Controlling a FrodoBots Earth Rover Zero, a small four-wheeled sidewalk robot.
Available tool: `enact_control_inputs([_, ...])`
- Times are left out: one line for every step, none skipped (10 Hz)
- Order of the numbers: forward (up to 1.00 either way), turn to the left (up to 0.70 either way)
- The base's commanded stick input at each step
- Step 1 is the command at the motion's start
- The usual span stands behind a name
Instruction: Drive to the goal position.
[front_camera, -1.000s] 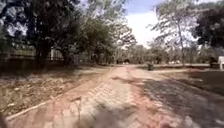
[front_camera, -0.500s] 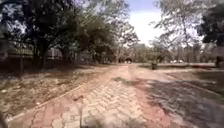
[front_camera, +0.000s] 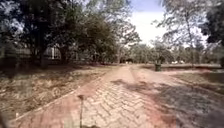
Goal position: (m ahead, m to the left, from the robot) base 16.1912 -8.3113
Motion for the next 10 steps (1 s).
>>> enact_control_inputs([0.85,0.0])
enact_control_inputs([0.85,0.0])
enact_control_inputs([0.85,0.0])
enact_control_inputs([0.85,0.0])
enact_control_inputs([0.85,0.0])
enact_control_inputs([0.85,0.0])
enact_control_inputs([0.85,0.0])
enact_control_inputs([0.85,-0.06])
enact_control_inputs([0.85,-0.22])
enact_control_inputs([0.85,-0.34])
